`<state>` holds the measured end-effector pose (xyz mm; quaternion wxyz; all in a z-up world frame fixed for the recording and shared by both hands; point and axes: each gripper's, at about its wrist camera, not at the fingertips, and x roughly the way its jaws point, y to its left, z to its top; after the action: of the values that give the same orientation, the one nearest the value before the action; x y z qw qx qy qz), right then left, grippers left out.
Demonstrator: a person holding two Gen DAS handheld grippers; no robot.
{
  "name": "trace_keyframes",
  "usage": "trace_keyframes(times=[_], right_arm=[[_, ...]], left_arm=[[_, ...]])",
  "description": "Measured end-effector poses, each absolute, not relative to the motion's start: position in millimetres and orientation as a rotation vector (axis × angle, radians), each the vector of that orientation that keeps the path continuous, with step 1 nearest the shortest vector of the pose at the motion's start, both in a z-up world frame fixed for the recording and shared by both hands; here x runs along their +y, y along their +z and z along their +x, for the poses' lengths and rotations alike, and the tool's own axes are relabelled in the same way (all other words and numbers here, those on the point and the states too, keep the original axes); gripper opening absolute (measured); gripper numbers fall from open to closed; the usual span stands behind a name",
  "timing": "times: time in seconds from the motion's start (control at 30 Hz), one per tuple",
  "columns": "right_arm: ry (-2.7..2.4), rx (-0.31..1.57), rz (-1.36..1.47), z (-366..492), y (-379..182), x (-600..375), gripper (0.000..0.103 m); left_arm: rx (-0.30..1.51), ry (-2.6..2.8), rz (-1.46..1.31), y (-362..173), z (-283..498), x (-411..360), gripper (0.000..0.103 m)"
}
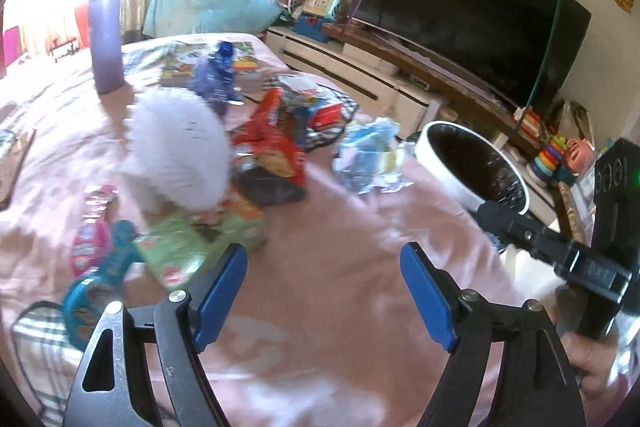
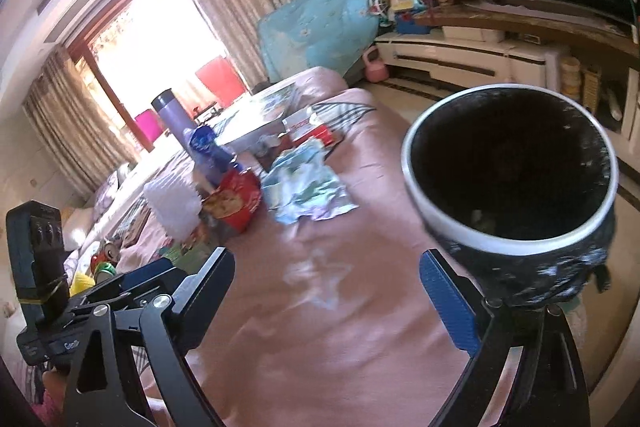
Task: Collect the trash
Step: 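Grasp the green milk carton with the left gripper while the right gripper grasps the crumpled foil wrapper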
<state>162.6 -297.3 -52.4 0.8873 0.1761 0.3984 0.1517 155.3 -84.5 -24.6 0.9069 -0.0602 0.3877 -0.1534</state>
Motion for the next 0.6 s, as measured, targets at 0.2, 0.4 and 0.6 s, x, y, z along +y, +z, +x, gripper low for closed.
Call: trace_keyframes(times=[0.2, 0.4, 0.6], right_arm=[[0.322, 0.827, 0.336, 169, -55, -277, 0.095], [0.327, 0.846, 0.323, 186, -59, -261, 0.095], [0.325, 0.844, 0.293, 211, -63, -249, 0.095]], left_arm=[[0.800, -0.282, -0.095, -21, 149, -51, 0.081], [0.820, -0.247, -0.037, -18, 161, -40, 0.088], [0.892, -0.256, 0.027, -26, 187, -47, 0.090]])
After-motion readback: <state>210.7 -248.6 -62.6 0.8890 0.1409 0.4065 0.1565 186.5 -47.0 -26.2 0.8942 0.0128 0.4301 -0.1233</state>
